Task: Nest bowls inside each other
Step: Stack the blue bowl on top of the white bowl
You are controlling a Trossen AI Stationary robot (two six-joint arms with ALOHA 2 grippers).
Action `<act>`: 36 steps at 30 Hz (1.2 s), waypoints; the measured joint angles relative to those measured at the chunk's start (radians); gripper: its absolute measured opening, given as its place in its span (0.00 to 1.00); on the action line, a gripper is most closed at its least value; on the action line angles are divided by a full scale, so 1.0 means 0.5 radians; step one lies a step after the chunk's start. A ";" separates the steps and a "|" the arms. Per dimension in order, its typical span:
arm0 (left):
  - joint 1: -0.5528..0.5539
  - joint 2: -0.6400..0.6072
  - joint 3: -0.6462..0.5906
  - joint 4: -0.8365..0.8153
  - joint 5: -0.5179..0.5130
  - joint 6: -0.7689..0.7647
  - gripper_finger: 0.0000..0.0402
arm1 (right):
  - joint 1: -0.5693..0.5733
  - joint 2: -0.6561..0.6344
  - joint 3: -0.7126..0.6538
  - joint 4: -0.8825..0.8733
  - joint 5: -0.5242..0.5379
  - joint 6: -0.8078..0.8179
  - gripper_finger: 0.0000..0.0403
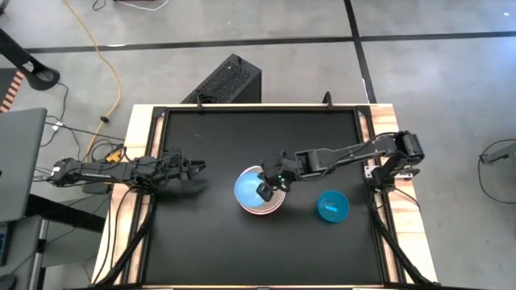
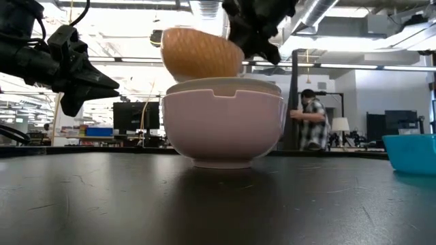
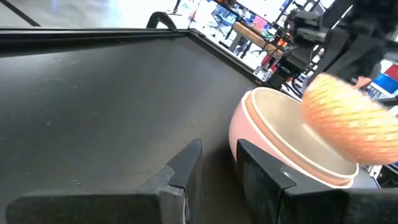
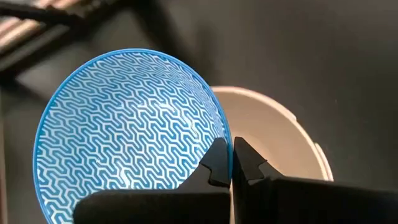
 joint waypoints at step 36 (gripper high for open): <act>0.000 0.000 0.000 0.000 0.002 0.002 0.22 | -0.041 0.158 -0.037 -0.249 0.016 0.180 0.00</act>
